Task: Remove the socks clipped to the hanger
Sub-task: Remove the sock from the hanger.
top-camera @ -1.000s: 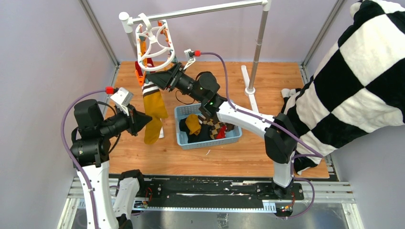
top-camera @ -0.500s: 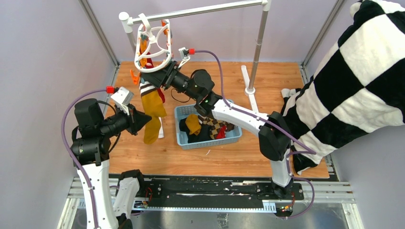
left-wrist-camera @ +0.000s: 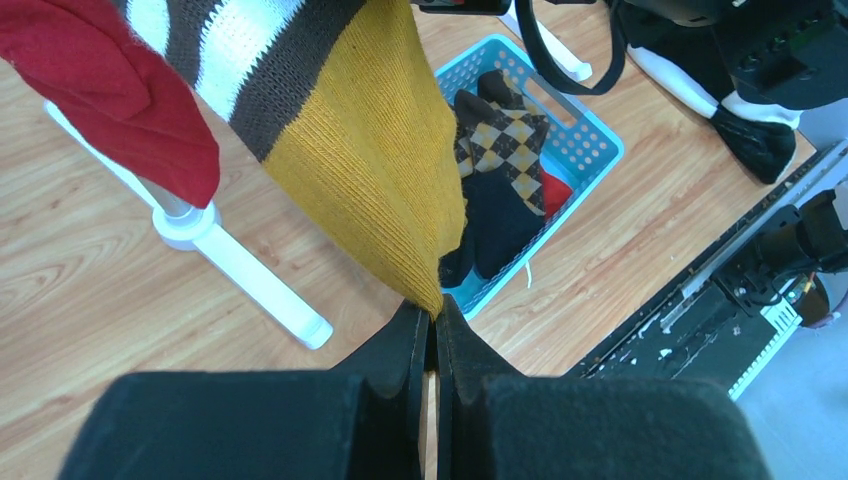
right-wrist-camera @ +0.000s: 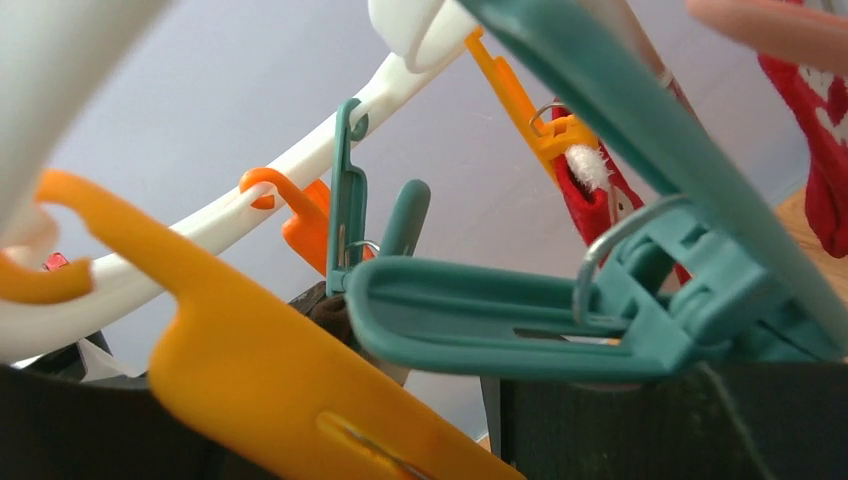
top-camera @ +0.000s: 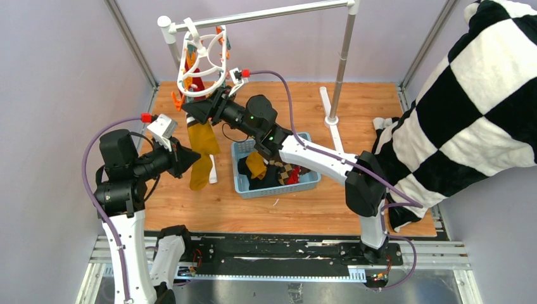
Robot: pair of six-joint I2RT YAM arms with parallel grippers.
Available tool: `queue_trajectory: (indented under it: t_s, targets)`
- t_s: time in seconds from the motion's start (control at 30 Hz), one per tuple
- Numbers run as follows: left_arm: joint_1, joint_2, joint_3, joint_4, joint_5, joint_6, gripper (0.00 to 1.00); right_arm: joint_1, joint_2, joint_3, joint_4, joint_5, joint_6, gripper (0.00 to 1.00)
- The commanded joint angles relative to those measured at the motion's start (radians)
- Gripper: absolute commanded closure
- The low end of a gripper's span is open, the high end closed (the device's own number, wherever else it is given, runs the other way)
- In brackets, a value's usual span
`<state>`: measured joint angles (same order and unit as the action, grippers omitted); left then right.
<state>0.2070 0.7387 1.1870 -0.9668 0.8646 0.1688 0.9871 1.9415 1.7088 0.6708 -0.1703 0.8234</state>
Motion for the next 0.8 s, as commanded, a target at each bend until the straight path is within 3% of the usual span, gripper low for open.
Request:
queue_trajectory:
  t_s: [0.0, 0.6, 0.77]
  targets:
    - [-0.006, -0.001, 0.010, -0.006, -0.003, 0.008, 1.00, 0.017, -0.048, 0.021, -0.038, 0.066, -0.071, 0.44]
    - [-0.012, -0.013, 0.008, -0.006, -0.030, 0.029, 1.00, 0.017, -0.013, 0.152, -0.144, 0.117, -0.151, 0.55]
    - [-0.015, -0.013, 0.007, -0.006, -0.030, 0.031, 1.00, 0.018, -0.004, 0.167, -0.151, 0.123, -0.157, 0.64]
